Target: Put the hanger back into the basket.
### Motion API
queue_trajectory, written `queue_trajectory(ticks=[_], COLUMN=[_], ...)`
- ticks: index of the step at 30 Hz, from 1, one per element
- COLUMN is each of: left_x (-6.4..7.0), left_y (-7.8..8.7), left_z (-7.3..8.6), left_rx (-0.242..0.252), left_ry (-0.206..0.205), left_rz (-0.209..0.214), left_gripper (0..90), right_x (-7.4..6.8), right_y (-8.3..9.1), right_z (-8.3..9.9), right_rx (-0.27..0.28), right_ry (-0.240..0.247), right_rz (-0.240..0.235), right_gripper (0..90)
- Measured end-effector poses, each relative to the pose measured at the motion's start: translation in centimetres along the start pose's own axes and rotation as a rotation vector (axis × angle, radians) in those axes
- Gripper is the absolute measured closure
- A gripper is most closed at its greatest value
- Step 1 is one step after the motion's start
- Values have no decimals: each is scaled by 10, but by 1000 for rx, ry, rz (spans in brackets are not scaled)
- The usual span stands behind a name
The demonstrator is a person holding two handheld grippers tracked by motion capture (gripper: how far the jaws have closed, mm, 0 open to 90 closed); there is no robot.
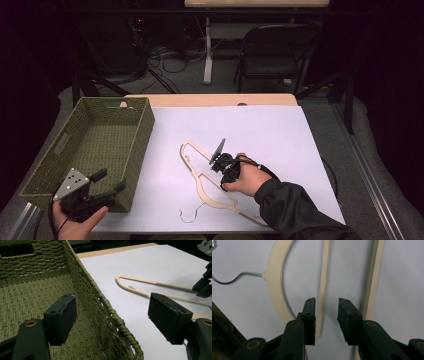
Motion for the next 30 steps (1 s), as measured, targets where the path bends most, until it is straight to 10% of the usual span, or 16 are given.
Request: queue_trajectory(ticks=[30], left_x=[0], left_y=[-1], left_z=[2], left_rx=[-2], left_ry=[0], left_rz=[3], left_gripper=[232], right_x=[-3], right_y=[-25], right_z=[-19], right_rx=[-75], right_ry=[9], right_rz=[45], right_gripper=[784])
Point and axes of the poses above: each handheld gripper's, and its own axes: y roughly backward along the jaws, z roughly out of its underside, x roughly to its right, the point moved 6 cm from there along -y, roughly forward along the jaws, and after that the axes turned 2 degrees about y, right-handed, at the moved point
